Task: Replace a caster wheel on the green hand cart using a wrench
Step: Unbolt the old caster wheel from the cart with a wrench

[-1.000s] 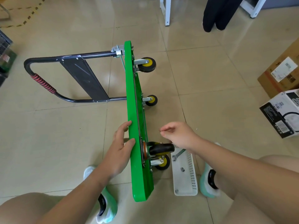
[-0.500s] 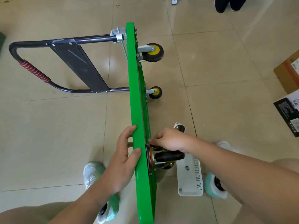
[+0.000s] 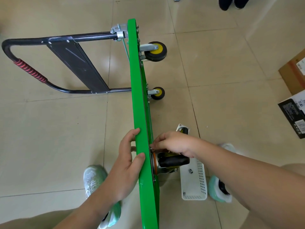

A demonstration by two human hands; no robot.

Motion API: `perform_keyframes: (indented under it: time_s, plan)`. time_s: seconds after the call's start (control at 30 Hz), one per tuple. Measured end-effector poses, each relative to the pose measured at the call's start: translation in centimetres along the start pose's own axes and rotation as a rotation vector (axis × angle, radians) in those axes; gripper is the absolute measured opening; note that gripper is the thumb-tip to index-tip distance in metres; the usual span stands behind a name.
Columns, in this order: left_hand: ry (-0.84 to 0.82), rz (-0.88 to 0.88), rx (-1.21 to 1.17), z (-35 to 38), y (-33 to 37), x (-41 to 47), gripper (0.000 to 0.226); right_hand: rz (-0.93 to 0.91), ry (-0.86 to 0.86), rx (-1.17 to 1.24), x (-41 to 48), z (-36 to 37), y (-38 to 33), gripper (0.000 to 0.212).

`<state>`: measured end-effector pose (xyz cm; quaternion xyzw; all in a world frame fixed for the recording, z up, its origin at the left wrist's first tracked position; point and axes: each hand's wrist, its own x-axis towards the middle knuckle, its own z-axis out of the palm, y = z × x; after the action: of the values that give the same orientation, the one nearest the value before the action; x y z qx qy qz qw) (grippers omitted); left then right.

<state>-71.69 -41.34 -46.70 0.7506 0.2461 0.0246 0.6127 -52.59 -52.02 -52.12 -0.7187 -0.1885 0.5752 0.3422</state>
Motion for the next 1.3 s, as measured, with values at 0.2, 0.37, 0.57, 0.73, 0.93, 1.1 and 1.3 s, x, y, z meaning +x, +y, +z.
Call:
perform_keyframes:
  time_s: [0.2,0.37,0.57,0.73,0.93,1.1,1.3]
  plan:
    - [0.003,-0.001,-0.001,0.1,-0.1,0.2,0.057,-0.013,0.048,-0.009,0.6,0.3,0.3,0.009]
    - [0.000,0.000,0.005,0.1,0.0,0.2,0.057,0.080,-0.035,0.063,0.5,0.2,-0.1,0.020]
    - [-0.001,-0.004,-0.004,0.0,0.1,0.1,0.056,0.043,-0.020,0.064,0.1,0.1,-0.2,0.011]
    - [0.005,-0.001,0.015,0.1,0.4,0.1,0.060,0.112,-0.045,0.166,0.2,0.1,-0.2,0.019]
    - [0.008,-0.009,0.023,0.1,0.6,0.1,0.060,0.107,-0.030,0.124,0.1,0.2,-0.2,0.012]
    - [0.013,-0.005,0.036,0.1,0.8,0.1,0.062,0.166,-0.031,0.111,-0.2,0.3,-0.8,0.031]
    - [0.019,-0.021,0.046,0.1,0.5,0.0,0.061,0.110,-0.028,0.106,-0.2,0.1,-0.6,0.014]
